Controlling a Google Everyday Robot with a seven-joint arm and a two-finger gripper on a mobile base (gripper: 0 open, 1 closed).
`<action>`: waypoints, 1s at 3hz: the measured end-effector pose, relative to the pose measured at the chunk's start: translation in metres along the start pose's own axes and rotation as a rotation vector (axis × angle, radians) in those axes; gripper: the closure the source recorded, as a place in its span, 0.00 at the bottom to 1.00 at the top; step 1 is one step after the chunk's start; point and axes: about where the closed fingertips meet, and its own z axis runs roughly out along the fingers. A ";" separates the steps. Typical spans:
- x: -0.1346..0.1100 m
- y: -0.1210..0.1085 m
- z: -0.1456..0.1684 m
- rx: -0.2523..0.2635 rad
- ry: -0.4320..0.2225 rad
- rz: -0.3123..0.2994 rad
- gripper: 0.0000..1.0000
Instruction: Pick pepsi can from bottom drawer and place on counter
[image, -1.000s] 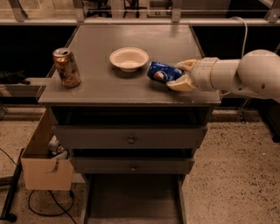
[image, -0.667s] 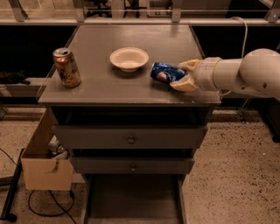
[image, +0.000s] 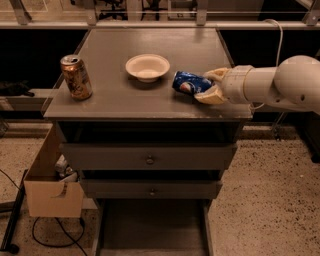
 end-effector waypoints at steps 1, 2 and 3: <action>0.000 0.000 0.000 0.000 0.000 0.000 0.38; 0.000 0.000 0.000 0.000 0.000 0.000 0.07; 0.000 0.000 0.000 0.000 0.000 0.000 0.00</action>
Offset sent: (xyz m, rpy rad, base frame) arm 0.0000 0.0000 0.0000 0.0000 0.0000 0.0000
